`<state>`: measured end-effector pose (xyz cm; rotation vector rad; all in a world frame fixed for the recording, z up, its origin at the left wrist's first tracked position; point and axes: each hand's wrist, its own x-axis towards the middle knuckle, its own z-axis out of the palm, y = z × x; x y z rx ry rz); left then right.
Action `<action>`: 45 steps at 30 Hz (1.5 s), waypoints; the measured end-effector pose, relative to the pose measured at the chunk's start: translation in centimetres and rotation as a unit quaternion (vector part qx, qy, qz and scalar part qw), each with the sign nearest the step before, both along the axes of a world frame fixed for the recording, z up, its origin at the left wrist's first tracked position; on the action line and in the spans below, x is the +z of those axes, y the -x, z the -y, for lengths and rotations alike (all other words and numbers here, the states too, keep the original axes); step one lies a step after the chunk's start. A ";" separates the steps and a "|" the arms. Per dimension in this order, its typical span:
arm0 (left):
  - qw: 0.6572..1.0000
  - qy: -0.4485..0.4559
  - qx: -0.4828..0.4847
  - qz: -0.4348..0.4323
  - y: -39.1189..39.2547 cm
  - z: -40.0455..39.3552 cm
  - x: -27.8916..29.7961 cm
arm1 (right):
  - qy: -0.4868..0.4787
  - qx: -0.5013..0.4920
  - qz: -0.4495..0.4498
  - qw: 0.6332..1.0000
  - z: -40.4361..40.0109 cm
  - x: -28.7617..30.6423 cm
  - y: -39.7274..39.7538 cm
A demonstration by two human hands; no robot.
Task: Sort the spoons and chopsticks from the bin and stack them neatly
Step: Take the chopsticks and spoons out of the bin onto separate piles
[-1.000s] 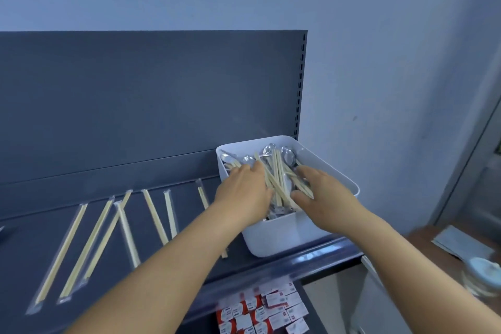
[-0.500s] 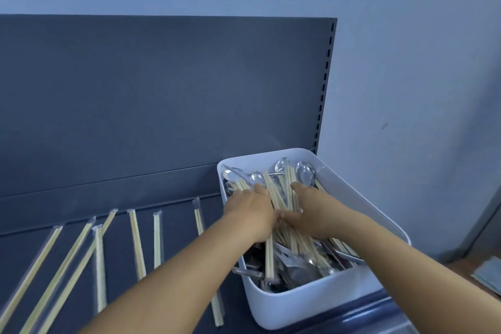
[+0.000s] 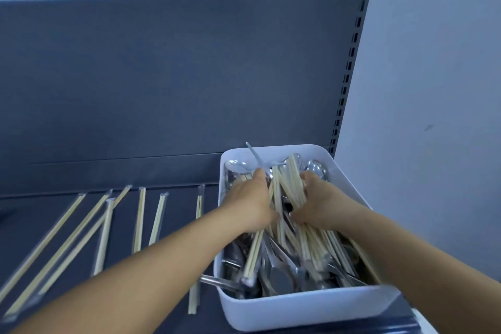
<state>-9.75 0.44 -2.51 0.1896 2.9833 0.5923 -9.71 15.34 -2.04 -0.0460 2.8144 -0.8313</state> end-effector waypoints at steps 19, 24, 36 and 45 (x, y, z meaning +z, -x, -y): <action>0.995 0.059 0.067 0.047 -0.4 -4.1 0.5 | 0.125 -0.010 0.072 0.990 -1.0 0.4 -0.1; 0.988 -0.079 0.124 0.043 -0.6 -3.2 1.1 | 0.240 -0.026 0.087 0.966 -1.4 1.6 -0.6; 0.898 -0.415 0.127 -0.070 -1.2 -5.2 2.7 | 0.266 -0.036 0.018 0.963 -3.0 2.6 -1.7; 0.878 -0.457 0.078 -0.123 -1.3 -3.9 6.1 | 0.313 0.000 -0.041 0.949 -3.3 3.0 -3.6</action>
